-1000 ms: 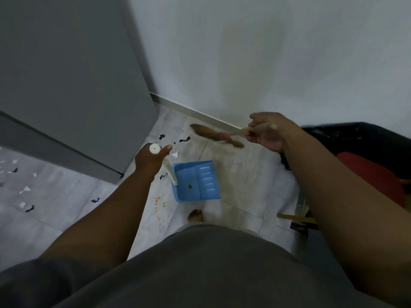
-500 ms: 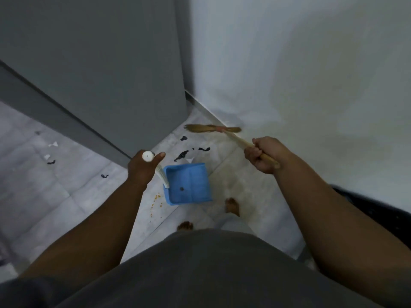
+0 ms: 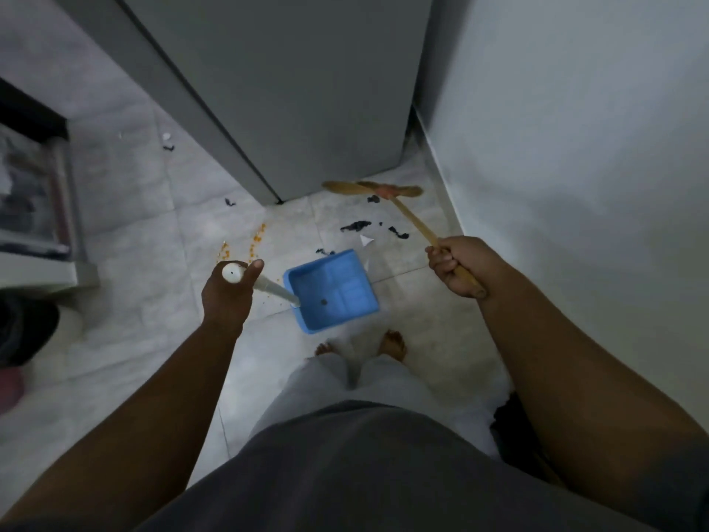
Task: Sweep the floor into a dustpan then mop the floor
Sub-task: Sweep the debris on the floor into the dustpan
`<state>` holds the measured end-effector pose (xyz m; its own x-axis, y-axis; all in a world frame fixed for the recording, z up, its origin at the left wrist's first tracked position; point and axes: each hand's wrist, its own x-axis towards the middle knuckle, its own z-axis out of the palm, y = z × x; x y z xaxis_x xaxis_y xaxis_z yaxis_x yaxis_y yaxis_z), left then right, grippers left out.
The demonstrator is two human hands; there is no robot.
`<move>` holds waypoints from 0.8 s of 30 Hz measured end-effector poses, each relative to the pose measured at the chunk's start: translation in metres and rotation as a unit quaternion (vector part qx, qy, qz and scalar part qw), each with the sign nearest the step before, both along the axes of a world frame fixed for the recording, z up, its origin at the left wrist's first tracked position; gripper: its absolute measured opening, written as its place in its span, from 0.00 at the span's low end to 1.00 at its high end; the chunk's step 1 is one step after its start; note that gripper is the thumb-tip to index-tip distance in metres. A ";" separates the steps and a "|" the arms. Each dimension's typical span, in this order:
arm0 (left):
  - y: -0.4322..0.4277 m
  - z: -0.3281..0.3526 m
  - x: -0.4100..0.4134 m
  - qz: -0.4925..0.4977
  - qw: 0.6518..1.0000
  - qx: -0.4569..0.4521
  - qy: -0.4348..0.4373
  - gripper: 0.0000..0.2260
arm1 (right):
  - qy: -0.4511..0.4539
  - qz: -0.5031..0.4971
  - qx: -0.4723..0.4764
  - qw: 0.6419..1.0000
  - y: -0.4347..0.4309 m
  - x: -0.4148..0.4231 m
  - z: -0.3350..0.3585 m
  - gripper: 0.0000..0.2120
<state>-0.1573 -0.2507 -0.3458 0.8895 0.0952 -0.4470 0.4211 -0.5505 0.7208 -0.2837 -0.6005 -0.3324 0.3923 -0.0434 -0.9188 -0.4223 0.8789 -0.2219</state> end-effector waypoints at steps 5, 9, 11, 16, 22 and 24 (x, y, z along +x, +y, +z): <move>0.009 -0.014 -0.028 0.068 0.998 0.008 -0.001 0.19 | 0.011 0.026 -0.004 1.000 0.001 0.008 -0.012 0.04; 0.015 -0.024 -0.044 0.090 0.996 -0.001 0.011 0.20 | 0.025 0.029 -0.016 0.999 0.006 0.001 -0.011 0.05; 0.016 -0.029 -0.054 0.092 0.996 -0.003 0.016 0.21 | 0.034 0.023 -0.004 0.999 0.005 -0.006 -0.011 0.09; 0.010 -0.036 -0.078 0.124 0.992 -0.009 0.030 0.20 | 0.044 0.032 0.025 0.998 -0.011 -0.010 -0.023 0.12; -0.020 -0.042 -0.102 0.192 0.981 -0.004 0.024 0.15 | 0.037 0.057 0.037 0.997 -0.063 0.020 -0.044 0.13; -0.028 -0.050 -0.112 0.213 0.977 -0.009 0.019 0.17 | 0.030 0.068 0.034 0.997 -0.083 0.032 -0.054 0.15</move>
<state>-0.2688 -0.2783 -0.3959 0.7533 0.4450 -0.4842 0.6360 -0.3058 0.7085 -0.2513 -0.6836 -0.3863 0.3339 0.0700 -0.9400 -0.5496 0.8246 -0.1338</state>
